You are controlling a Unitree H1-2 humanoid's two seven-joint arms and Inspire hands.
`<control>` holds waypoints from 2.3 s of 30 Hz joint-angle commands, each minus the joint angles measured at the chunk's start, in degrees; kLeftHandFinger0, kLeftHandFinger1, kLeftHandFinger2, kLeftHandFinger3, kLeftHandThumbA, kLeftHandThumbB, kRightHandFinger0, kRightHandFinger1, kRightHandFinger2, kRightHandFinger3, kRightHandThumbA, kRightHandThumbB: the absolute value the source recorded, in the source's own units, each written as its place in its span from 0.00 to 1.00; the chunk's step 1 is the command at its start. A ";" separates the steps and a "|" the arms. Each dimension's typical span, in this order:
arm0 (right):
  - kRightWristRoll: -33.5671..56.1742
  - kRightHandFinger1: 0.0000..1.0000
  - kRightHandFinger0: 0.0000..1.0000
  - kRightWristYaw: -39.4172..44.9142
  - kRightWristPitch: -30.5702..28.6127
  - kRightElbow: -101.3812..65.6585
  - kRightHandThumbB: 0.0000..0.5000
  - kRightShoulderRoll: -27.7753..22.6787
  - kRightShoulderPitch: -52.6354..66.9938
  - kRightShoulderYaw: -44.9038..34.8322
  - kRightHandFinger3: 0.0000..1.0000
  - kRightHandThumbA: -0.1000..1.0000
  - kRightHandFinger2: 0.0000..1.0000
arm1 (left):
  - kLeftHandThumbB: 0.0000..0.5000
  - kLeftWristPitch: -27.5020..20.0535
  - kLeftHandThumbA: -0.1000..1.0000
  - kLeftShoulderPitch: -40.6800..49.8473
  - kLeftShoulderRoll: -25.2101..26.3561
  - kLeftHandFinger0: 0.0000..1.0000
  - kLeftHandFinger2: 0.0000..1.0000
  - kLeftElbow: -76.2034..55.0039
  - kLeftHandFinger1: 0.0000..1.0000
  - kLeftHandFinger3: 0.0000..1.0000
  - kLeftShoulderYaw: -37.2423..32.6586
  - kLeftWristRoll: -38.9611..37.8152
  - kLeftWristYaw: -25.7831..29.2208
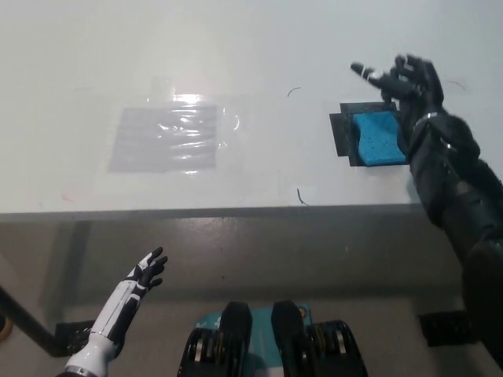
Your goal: A soft sponge is kept on the balc marked spot on the table infront of the robot and it uses its right hand fist to press down on it and drrags it across the table in a back and forth manner twice to clean it
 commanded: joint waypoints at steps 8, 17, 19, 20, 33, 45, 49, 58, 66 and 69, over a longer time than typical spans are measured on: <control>2.02 0.00 0.00 1.31 -1.55 1.60 0.63 3.16 1.97 -1.63 0.00 1.00 0.00 | 1.00 -2.09 1.00 -0.75 0.65 1.00 1.00 -1.39 1.00 1.00 -0.20 0.12 -0.93; 1.69 0.00 0.00 2.09 -2.35 1.63 0.54 5.85 3.31 -0.89 0.00 1.00 0.00 | 0.97 -2.25 1.00 -1.11 0.47 1.00 1.00 -1.43 1.00 1.00 -0.33 0.30 -0.88; 1.35 0.00 0.00 2.27 -2.39 1.72 0.55 6.08 3.87 -0.51 0.00 1.00 0.00 | 0.97 -2.11 1.00 -1.22 0.57 1.00 1.00 -1.52 1.00 1.00 -0.34 0.23 -1.09; 1.01 0.00 0.00 2.07 -2.40 1.88 0.53 6.13 4.30 -0.20 0.00 1.00 0.00 | 0.99 -1.80 1.00 -1.27 0.64 1.00 1.00 -1.67 1.00 1.00 -0.28 0.24 -1.09; 0.13 0.00 0.01 2.91 -1.42 1.58 0.60 10.24 2.43 2.16 0.00 1.00 0.00 | 0.97 -1.78 1.00 -1.30 0.43 1.00 1.00 -1.67 1.00 1.00 0.19 0.29 -0.68; -1.14 0.00 0.00 2.67 -2.15 1.00 0.51 20.21 -0.57 5.34 0.00 1.00 0.00 | 0.96 -1.32 1.00 -0.56 0.73 1.00 1.00 -2.95 1.00 1.00 1.05 -0.44 -0.62; -1.81 0.00 0.00 2.88 -2.28 1.11 0.56 20.71 0.03 6.16 0.00 1.00 0.00 | 0.95 -1.95 1.00 -0.30 0.77 1.00 1.00 -2.84 1.00 1.00 1.30 -0.21 -0.55; -0.73 0.00 0.00 2.99 -2.22 0.88 0.58 18.35 0.61 5.23 0.00 1.00 0.00 | 0.92 -1.80 1.00 -0.55 0.87 1.00 1.00 -3.03 1.00 1.00 1.42 -0.28 -0.69; 0.22 0.00 0.00 4.17 -4.51 0.80 0.48 12.58 2.83 3.41 0.00 1.00 0.00 | 0.92 -1.40 1.00 -0.28 0.66 1.00 1.00 -3.13 1.00 1.00 1.44 -0.01 -0.39; -0.08 0.00 0.00 3.97 -4.82 1.03 0.48 8.74 3.99 3.36 0.00 1.00 0.00 | 0.93 -1.49 1.00 -0.36 0.66 1.00 1.00 -2.93 1.00 1.00 1.49 0.00 -0.34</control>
